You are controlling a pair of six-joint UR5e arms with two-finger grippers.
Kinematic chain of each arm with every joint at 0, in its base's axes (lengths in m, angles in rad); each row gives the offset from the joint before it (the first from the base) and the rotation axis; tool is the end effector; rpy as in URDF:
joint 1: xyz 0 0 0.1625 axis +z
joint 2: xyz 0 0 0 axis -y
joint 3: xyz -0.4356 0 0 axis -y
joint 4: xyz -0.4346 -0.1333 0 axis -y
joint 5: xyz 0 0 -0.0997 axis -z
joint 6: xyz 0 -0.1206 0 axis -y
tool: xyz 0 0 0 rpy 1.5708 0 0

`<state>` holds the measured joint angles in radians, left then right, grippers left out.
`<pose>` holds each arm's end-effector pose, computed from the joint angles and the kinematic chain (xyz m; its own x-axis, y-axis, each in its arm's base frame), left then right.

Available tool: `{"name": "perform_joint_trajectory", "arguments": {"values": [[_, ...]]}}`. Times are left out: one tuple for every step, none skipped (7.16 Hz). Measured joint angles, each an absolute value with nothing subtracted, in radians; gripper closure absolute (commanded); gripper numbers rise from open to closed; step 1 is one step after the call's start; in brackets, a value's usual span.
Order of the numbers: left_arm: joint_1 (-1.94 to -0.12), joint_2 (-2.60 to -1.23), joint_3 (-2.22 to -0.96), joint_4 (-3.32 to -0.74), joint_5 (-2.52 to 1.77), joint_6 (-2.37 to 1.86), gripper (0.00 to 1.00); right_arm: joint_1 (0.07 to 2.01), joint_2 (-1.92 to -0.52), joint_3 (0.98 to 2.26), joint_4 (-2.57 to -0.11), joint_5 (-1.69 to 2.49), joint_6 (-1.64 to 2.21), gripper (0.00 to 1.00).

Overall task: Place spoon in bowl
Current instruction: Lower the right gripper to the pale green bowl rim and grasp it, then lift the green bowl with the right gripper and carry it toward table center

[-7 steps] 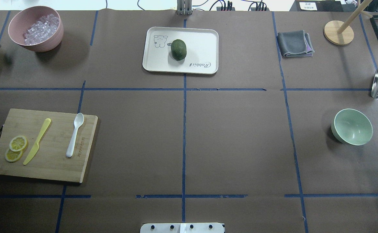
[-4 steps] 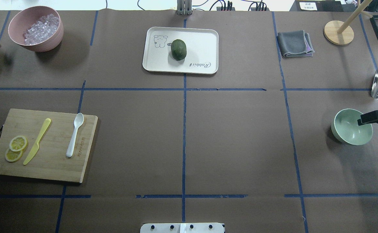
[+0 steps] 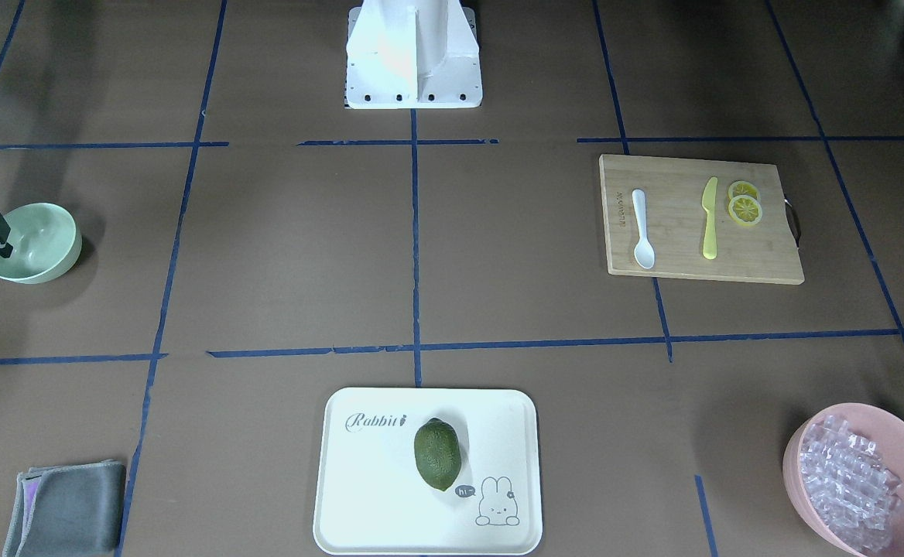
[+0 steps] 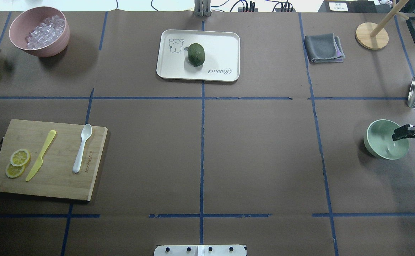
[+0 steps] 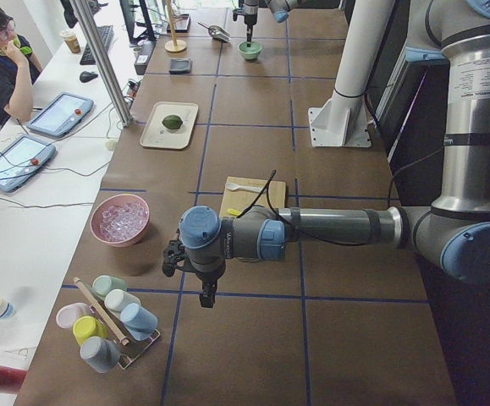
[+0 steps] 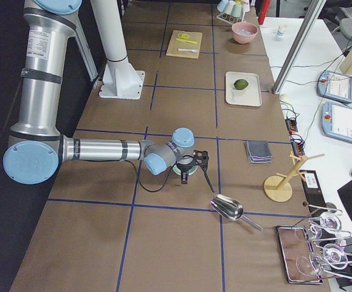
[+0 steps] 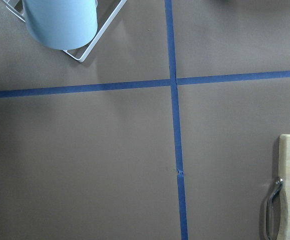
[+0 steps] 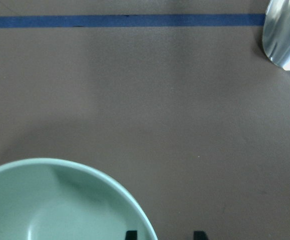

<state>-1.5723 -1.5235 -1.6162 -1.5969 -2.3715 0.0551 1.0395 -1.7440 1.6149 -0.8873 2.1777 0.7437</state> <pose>-0.0475 -0.5156 0.6800 0.6953 0.0714 -0.7152 -0.0368 0.9973 0.0637 -0.1941 -0.4576 0.6793 0.7009 -0.0005 0.7133 -0.0594 0.9965 0.0592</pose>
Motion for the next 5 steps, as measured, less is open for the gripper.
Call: {"name": "perform_joint_trajectory", "arguments": {"values": [[-1.572, -1.524, -1.617, -1.597, -2.372, 0.052, 0.0, 1.04, -1.743, 1.6, -0.847, 2.184, 0.748, 1.0], [-1.572, -1.525, -1.617, -1.597, -2.372, 0.05, 0.0, 1.044, -1.744, 1.602, -0.827, 2.205, 0.749, 1.0], [-1.572, -1.525, -1.617, -1.597, -2.372, 0.049, 0.0, 1.076, -1.744, 1.614, -0.819, 2.281, 0.748, 1.0], [-1.572, -1.525, -1.617, -1.597, -2.372, 0.049, 0.0, 1.134, -1.742, 1.635, -0.816, 2.387, 0.747, 1.0], [-1.571, -1.525, -1.617, -1.597, -2.372, 0.049, 0.0, 1.174, -1.733, 1.663, -0.816, 2.461, 0.751, 1.0]]}}
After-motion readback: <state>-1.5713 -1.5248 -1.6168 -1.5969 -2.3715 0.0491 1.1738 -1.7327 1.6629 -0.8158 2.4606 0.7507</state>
